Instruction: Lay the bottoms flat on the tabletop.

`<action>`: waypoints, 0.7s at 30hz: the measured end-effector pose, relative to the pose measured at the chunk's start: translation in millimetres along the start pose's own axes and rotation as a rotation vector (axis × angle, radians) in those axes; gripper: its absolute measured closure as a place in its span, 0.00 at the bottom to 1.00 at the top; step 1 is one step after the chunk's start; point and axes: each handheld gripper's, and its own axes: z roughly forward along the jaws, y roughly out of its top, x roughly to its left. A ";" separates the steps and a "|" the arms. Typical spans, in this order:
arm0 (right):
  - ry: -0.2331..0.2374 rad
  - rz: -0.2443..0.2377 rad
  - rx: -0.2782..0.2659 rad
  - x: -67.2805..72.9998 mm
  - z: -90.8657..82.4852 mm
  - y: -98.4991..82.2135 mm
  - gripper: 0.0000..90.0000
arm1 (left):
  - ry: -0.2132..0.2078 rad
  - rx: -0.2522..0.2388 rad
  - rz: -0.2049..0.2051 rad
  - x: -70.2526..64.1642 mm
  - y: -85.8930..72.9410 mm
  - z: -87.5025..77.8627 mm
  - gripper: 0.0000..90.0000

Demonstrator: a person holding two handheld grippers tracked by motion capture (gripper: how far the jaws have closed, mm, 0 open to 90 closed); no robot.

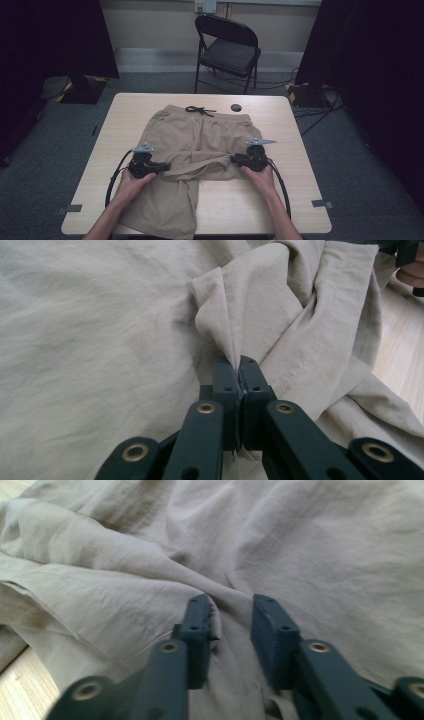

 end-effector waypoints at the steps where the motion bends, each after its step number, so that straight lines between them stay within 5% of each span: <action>1: -0.004 -0.007 -0.014 2.7 -4.0 0.8 0.67 | -0.002 -0.003 -0.002 0.1 -0.1 0.4 0.98; 5: 0.025 -0.045 -0.076 17.4 -29.0 4.0 0.62 | -0.002 0.002 -0.002 0.4 -0.2 1.0 0.98; 8: 0.073 -0.069 -0.116 27.8 -48.4 0.8 0.69 | 0.003 0.002 -0.001 0.1 -0.1 1.0 0.98; 10: 0.112 -0.090 -0.095 34.1 -51.6 -3.6 0.73 | 0.000 0.005 0.000 0.6 -0.1 1.6 0.98; 15: 0.124 -0.094 -0.035 38.5 -29.5 -7.9 0.75 | 0.002 0.001 -0.003 1.2 -0.2 0.4 0.98; 21: 0.136 -0.052 -0.023 35.2 -4.9 -1.7 0.62 | 0.007 0.008 -0.005 6.1 -2.1 -2.0 0.97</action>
